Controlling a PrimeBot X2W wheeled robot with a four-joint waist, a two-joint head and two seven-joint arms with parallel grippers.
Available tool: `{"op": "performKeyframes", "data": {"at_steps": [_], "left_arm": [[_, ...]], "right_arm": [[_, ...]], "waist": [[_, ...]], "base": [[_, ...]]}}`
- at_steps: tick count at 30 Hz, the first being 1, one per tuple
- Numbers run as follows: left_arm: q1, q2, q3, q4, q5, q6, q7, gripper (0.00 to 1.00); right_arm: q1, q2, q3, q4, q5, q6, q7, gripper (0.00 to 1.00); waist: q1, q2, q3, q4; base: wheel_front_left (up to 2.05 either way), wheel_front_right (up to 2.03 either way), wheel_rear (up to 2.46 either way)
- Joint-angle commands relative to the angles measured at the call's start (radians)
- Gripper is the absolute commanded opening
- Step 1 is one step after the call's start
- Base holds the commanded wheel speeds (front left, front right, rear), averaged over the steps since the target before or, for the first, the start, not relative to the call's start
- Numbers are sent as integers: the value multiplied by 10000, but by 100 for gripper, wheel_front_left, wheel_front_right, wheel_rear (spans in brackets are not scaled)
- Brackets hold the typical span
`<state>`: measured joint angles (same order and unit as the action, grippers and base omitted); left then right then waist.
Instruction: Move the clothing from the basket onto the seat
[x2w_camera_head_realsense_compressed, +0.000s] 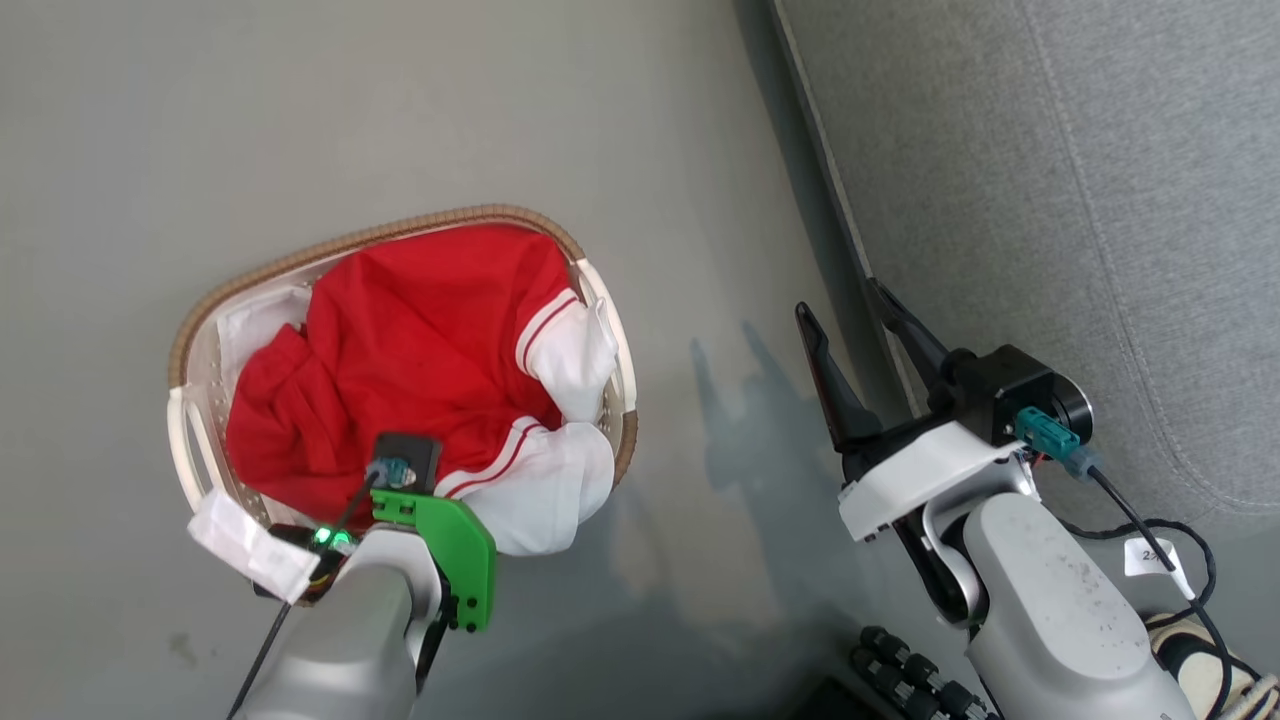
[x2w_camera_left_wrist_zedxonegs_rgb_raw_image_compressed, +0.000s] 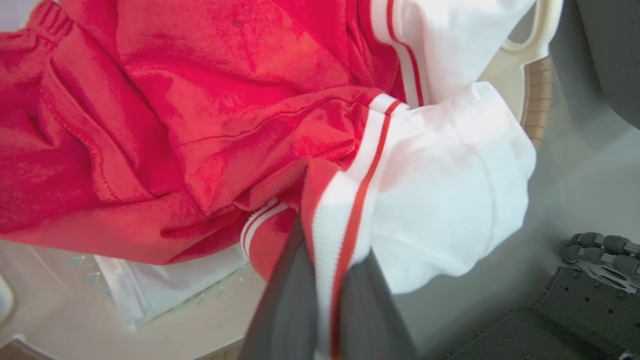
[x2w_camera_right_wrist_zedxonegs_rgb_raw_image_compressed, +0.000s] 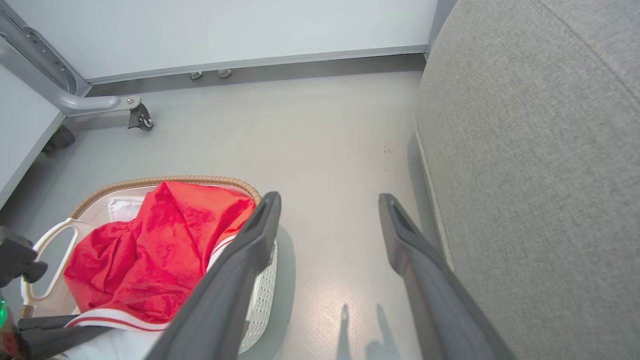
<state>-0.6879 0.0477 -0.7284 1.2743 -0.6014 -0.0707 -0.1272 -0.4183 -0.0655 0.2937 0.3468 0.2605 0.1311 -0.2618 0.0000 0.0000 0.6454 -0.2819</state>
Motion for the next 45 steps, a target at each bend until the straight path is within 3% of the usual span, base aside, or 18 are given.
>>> {"op": "performKeyframes", "data": {"at_steps": [1, 10, 19, 34, 38, 45], "left_arm": [[281, 58, -43, 18, 18, -66, -293, 0], [1523, 53, -231, -837, -209, -198, -1367, 0], [2971, 276, 1212, -3995, 1004, 360, -1384, 0], [3969, 135, 3835, -7989, 3522, -81, -1389, 0], [3898, 76, 4116, -9232, 3991, -292, -1388, 0], [3347, 42, 4056, -10769, 3757, -515, -1388, 0]], "right_arm": [[219, -18, -73, 120, -49, -6, -46, 100], [1044, -193, -297, 612, -305, -6, -46, 100], [1906, -298, -458, 774, -413, -7, -48, 100], [2434, -225, -469, 794, -520, -7, -46, 100], [2571, -200, -424, 851, -511, -7, -46, 100], [2830, -152, -327, 928, -508, -7, -46, 100]], "waist": [[0, 0, -624, 94], [0, 0, -2695, 723], [0, 0, -3975, 1668], [0, 0, -4917, 2520], [0, 0, -5167, 2616], [0, 0, -5590, 2607]], "base": [[0, 0, 0], [0, 0, 0], [0, 0, 0], [0, 0, 0], [0, 0, 0], [0, 0, 0]]}}
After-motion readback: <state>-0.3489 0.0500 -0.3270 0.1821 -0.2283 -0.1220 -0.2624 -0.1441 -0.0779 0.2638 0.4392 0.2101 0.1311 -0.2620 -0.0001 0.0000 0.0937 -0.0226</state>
